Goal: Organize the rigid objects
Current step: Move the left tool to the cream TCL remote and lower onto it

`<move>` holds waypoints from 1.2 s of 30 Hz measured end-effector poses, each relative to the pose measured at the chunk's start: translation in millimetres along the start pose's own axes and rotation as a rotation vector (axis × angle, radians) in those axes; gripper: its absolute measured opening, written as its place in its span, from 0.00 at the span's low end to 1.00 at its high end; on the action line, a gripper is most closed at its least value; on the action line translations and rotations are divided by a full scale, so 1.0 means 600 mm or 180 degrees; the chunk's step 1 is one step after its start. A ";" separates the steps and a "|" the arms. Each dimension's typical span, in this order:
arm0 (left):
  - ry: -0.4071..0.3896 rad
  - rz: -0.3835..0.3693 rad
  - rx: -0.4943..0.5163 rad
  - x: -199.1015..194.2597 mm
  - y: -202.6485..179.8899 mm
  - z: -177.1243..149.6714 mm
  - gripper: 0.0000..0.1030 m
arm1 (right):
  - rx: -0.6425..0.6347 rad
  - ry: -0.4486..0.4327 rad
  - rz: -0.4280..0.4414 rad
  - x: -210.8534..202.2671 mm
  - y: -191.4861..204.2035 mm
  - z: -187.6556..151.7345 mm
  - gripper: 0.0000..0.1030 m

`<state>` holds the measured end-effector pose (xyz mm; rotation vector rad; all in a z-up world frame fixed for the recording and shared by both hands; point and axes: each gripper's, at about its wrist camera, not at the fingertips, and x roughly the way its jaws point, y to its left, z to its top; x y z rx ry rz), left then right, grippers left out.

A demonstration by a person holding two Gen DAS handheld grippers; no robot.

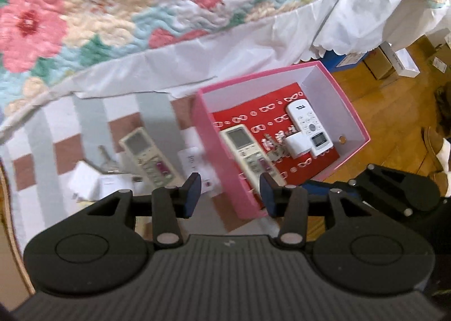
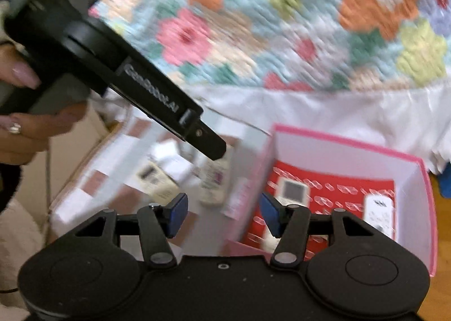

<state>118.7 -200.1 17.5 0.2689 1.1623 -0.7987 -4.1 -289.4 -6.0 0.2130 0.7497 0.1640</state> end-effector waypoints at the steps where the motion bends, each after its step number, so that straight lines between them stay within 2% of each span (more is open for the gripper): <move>1: -0.0031 0.0017 0.0018 -0.012 0.008 -0.006 0.45 | -0.0017 -0.0043 0.0054 -0.001 0.010 0.002 0.62; 3: -0.0101 0.0037 0.0031 -0.035 0.029 -0.018 0.46 | -0.0104 -0.0073 0.0154 -0.001 0.034 0.009 0.63; 8: -0.0266 0.0116 -0.0086 -0.065 0.097 -0.053 0.53 | -0.0364 0.0117 0.0322 0.030 0.090 0.017 0.63; 15: -0.0208 0.0216 -0.0498 -0.025 0.203 -0.103 0.54 | -0.0407 0.0313 0.0612 0.119 0.124 0.005 0.63; 20: -0.0172 0.0325 -0.0685 0.029 0.266 -0.132 0.55 | -0.0330 0.0498 0.0569 0.210 0.124 -0.016 0.63; 23: -0.0080 0.0297 -0.0897 0.076 0.313 -0.148 0.55 | -0.0211 0.0579 0.0550 0.254 0.124 -0.030 0.63; 27: -0.0107 0.0324 -0.1055 0.120 0.354 -0.176 0.55 | -0.0296 0.0700 0.0362 0.305 0.134 -0.050 0.63; 31: -0.0027 0.0338 -0.1272 0.162 0.398 -0.200 0.55 | -0.0223 0.0703 0.0298 0.333 0.131 -0.062 0.63; 36: -0.0166 0.0367 -0.1459 0.178 0.429 -0.204 0.55 | 0.0038 0.0608 0.0268 0.359 0.115 -0.061 0.63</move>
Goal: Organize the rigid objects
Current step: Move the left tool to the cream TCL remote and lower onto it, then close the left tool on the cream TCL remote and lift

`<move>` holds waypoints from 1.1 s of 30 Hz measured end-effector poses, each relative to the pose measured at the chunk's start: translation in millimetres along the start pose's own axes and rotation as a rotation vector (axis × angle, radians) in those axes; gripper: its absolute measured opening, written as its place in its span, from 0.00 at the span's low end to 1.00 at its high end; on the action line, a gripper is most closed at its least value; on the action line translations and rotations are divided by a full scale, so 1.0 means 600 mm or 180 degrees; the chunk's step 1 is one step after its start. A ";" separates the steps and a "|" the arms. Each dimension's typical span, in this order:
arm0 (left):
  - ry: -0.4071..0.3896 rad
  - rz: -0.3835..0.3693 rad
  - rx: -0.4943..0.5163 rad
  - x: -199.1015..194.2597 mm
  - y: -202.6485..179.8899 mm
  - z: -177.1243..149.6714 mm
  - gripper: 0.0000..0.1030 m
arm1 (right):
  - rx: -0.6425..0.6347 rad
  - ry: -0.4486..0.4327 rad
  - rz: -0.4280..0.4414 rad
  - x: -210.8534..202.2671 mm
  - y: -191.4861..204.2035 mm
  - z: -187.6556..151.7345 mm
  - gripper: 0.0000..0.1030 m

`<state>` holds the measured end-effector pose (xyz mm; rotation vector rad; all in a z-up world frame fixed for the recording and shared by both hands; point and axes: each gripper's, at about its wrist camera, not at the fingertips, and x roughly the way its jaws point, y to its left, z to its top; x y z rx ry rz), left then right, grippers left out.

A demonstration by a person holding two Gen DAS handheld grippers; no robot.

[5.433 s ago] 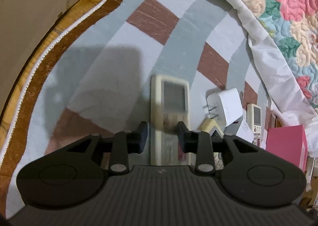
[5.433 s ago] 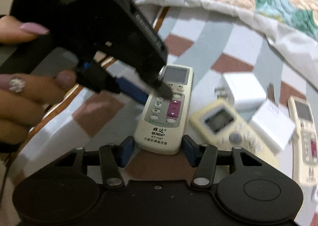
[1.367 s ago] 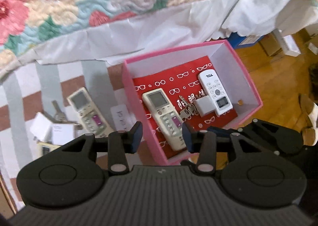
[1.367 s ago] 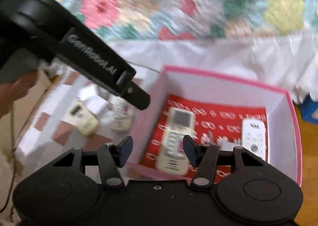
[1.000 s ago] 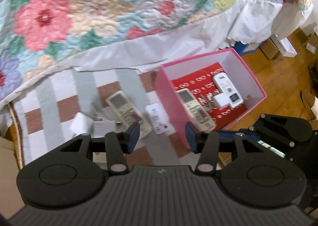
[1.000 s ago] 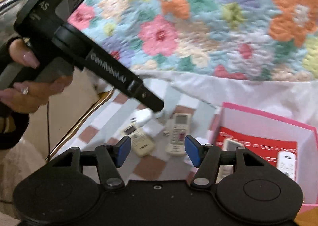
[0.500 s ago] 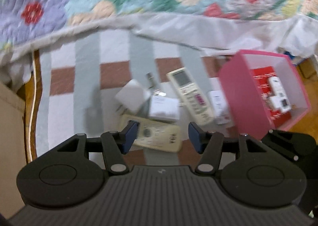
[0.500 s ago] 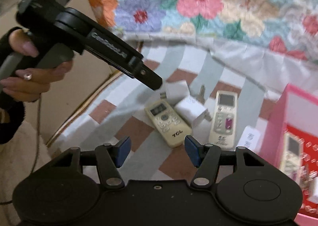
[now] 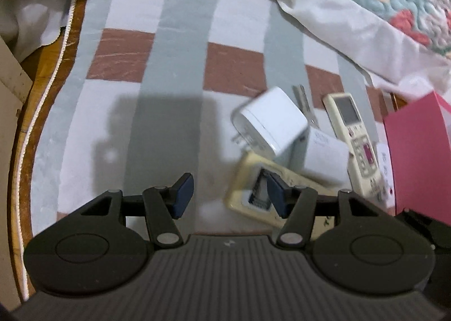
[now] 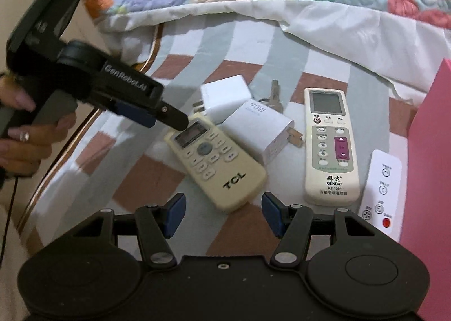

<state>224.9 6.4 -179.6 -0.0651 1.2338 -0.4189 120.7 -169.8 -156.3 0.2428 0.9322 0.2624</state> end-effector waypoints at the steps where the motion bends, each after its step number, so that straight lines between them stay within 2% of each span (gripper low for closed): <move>1: -0.0019 -0.0008 -0.0014 0.002 0.002 0.001 0.55 | 0.0045 0.0011 -0.0025 0.007 -0.002 0.002 0.63; 4: -0.0013 -0.0055 -0.0003 0.010 0.000 -0.002 0.54 | 0.0152 0.0052 -0.0061 0.023 -0.004 0.001 0.63; 6: 0.0004 -0.0067 0.0012 0.022 -0.004 -0.005 0.53 | 0.0182 -0.0017 -0.0064 0.025 -0.002 -0.002 0.64; 8: -0.0111 -0.0079 0.0057 0.023 -0.013 -0.010 0.50 | 0.0178 -0.0051 -0.0070 0.027 0.001 -0.003 0.62; 9: -0.0056 -0.0164 0.0071 0.023 -0.018 -0.013 0.42 | 0.0177 -0.0065 -0.0083 0.027 0.003 -0.003 0.59; 10: -0.0011 -0.0180 0.0062 0.023 -0.023 -0.017 0.43 | 0.0172 -0.0074 -0.0138 0.027 0.006 -0.003 0.58; 12: -0.0028 -0.0050 0.0183 0.016 -0.042 -0.035 0.43 | 0.0139 -0.0085 -0.0172 0.026 0.008 -0.007 0.57; 15: 0.0022 -0.0057 0.0040 0.016 -0.043 -0.043 0.43 | 0.0081 -0.0143 -0.0181 0.021 0.007 -0.017 0.60; 17: 0.0043 -0.0053 0.0011 0.017 -0.044 -0.044 0.44 | -0.0102 -0.0150 -0.0273 0.022 0.017 -0.023 0.61; 20: 0.0022 0.0012 -0.0006 0.017 -0.051 -0.047 0.44 | -0.0502 -0.0141 -0.0530 0.033 0.050 -0.031 0.68; 24: 0.0093 -0.0075 -0.0146 0.015 -0.040 -0.049 0.43 | -0.0449 -0.0146 -0.0575 0.030 0.044 -0.024 0.65; 29: 0.0093 -0.0090 -0.0061 0.001 -0.049 -0.058 0.43 | -0.0545 -0.0145 -0.0634 0.018 0.049 -0.029 0.65; 33: -0.0048 -0.0111 0.0073 -0.029 -0.065 -0.079 0.43 | -0.0597 -0.0231 -0.0644 -0.012 0.058 -0.038 0.65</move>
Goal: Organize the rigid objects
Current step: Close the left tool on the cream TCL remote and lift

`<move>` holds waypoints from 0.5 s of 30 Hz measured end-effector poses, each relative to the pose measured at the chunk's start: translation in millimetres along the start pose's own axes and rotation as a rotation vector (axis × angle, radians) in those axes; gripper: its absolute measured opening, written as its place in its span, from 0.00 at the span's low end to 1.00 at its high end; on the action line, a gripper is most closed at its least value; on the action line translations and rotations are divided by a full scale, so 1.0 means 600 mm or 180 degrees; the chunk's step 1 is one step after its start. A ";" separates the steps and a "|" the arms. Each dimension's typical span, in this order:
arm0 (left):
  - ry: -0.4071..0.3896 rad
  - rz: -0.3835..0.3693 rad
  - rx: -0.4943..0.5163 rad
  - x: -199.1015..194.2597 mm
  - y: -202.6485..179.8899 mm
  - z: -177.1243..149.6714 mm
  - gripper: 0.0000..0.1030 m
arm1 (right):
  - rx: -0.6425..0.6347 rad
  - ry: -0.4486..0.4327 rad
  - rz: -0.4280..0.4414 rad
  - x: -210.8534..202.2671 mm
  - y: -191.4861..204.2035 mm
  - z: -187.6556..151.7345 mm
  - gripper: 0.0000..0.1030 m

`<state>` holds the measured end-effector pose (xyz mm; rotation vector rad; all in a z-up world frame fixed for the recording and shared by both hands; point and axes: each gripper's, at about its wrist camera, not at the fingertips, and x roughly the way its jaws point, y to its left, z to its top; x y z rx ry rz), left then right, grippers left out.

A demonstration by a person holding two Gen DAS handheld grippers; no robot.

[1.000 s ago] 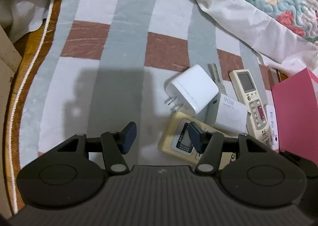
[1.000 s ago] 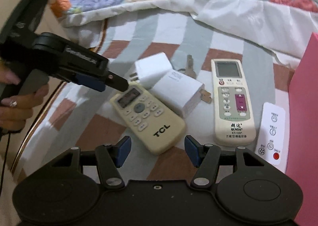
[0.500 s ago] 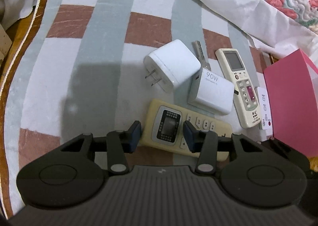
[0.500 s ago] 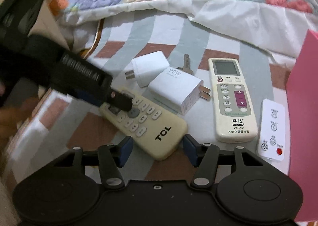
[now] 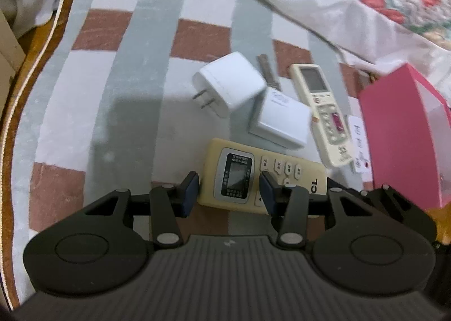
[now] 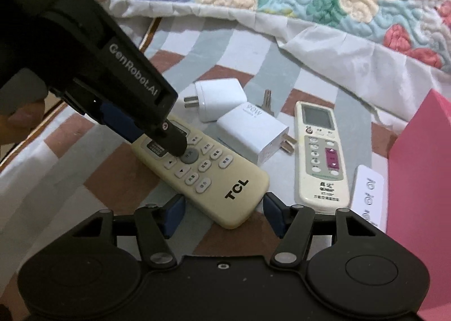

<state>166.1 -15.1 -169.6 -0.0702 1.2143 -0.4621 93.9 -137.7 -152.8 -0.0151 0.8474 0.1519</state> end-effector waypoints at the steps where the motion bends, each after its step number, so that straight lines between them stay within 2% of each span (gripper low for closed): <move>1: -0.0006 -0.0024 0.0012 -0.007 -0.004 -0.004 0.43 | -0.0034 -0.0003 -0.0016 -0.008 0.002 -0.001 0.65; 8: -0.0036 -0.0297 0.0219 -0.058 -0.049 -0.022 0.44 | -0.0209 -0.0107 -0.0121 -0.090 -0.015 -0.005 0.65; 15: -0.0191 -0.0597 0.0467 -0.116 -0.123 -0.007 0.44 | -0.0165 -0.0300 -0.0277 -0.174 -0.066 0.001 0.65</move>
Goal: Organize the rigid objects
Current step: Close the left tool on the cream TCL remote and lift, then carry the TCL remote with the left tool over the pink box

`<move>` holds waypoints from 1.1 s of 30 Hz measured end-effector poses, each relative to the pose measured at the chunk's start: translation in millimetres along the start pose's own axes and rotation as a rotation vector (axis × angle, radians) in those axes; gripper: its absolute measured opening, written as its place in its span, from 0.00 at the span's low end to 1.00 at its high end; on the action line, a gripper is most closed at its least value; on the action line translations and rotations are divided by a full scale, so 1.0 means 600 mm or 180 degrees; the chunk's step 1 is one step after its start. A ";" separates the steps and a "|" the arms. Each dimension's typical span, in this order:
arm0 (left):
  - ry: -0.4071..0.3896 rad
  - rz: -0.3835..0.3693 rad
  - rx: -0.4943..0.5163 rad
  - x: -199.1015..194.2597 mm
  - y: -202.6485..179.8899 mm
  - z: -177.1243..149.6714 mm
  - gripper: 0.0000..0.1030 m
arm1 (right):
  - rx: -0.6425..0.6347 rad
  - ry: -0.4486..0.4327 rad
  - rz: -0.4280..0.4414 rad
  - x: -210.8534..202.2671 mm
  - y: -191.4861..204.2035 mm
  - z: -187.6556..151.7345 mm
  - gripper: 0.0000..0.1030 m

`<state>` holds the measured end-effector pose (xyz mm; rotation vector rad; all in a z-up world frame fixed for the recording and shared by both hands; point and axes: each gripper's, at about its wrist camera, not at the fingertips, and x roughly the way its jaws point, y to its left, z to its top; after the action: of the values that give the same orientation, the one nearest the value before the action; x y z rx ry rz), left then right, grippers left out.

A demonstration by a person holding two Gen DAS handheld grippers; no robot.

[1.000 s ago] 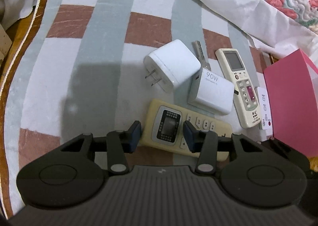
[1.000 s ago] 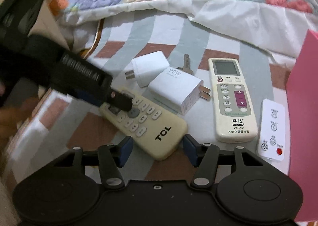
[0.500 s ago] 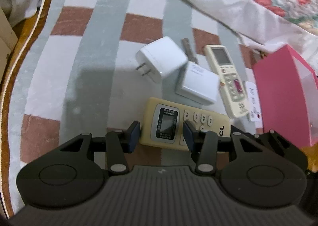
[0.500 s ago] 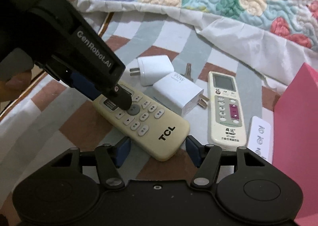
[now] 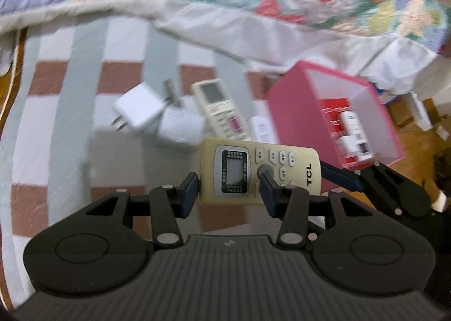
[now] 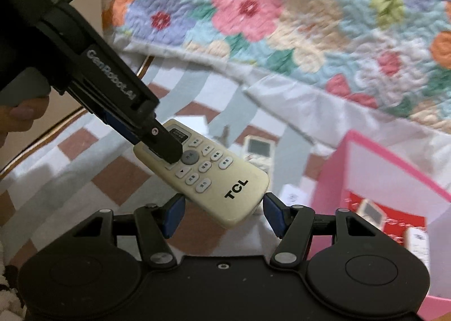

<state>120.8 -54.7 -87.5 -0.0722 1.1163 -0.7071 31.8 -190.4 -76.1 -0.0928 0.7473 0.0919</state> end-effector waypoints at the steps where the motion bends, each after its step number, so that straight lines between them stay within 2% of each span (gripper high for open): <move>1: -0.0013 -0.0014 0.0036 -0.005 -0.012 0.005 0.44 | 0.0006 -0.0017 -0.0019 -0.009 -0.007 0.003 0.65; 6: 0.0016 -0.0086 0.0266 -0.015 -0.084 0.033 0.44 | 0.0153 -0.0052 -0.0104 -0.060 -0.056 0.022 0.65; 14: 0.0147 -0.0257 0.0657 0.015 -0.211 0.092 0.44 | 0.0038 -0.0063 -0.0468 -0.120 -0.144 0.022 0.64; 16: 0.0238 -0.0237 0.0745 0.039 -0.247 0.106 0.44 | 0.0081 -0.0069 -0.0610 -0.132 -0.169 0.020 0.57; 19: 0.0415 -0.0323 0.0741 0.090 -0.288 0.118 0.44 | 0.0396 -0.0008 -0.0636 -0.132 -0.228 0.009 0.56; 20: 0.0452 -0.0338 0.0721 0.109 -0.296 0.120 0.44 | 0.0511 0.0005 -0.0624 -0.129 -0.248 0.000 0.53; 21: 0.0525 -0.0305 0.0661 0.131 -0.301 0.123 0.44 | 0.0676 0.0029 -0.0589 -0.122 -0.272 -0.012 0.43; 23: 0.0631 -0.0321 0.0536 0.165 -0.307 0.127 0.44 | 0.0962 0.0062 -0.0527 -0.109 -0.306 -0.033 0.41; 25: 0.0733 -0.0390 0.0417 0.191 -0.311 0.128 0.44 | 0.1070 0.0127 -0.0578 -0.095 -0.327 -0.050 0.40; 28: 0.0675 -0.0319 0.0487 0.218 -0.332 0.136 0.44 | 0.1307 0.0269 -0.0557 -0.081 -0.355 -0.069 0.38; 30: 0.0621 -0.0305 0.0562 0.235 -0.347 0.145 0.44 | 0.1316 0.0377 -0.0587 -0.078 -0.363 -0.077 0.38; 33: 0.0663 -0.0285 0.0584 0.271 -0.360 0.161 0.44 | 0.1464 0.0505 -0.0531 -0.070 -0.381 -0.087 0.38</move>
<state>137.5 -341.0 -87.4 0.1106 1.2472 -0.9101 -7.2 -425.2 -73.9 0.2786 0.8994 -0.2493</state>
